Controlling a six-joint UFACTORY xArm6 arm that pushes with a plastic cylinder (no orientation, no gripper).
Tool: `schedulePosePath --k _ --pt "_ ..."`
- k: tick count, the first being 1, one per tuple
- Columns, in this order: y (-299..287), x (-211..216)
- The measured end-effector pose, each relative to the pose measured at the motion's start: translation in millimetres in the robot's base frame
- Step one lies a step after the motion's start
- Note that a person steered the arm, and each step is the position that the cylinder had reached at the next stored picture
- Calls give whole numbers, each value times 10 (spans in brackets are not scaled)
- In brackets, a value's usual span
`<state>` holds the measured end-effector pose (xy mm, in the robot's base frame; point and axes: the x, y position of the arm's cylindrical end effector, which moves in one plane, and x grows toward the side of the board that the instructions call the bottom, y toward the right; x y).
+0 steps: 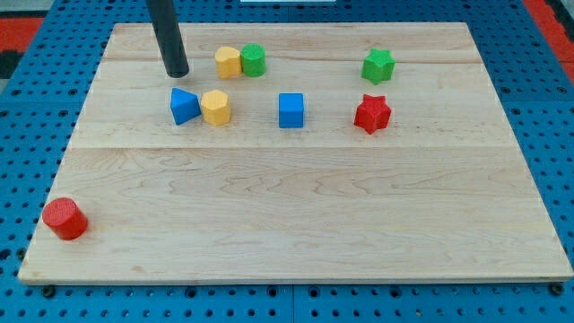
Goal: Slight touch the green circle and yellow heart
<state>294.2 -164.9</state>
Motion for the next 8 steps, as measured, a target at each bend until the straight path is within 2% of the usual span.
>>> schedulePosePath --k 1,2,3,4,6,8 --pt "0 -362" --pt "503 -873" --pt "1313 -840" --pt "1503 -516" --pt "1388 -581" --pt "1109 -368"
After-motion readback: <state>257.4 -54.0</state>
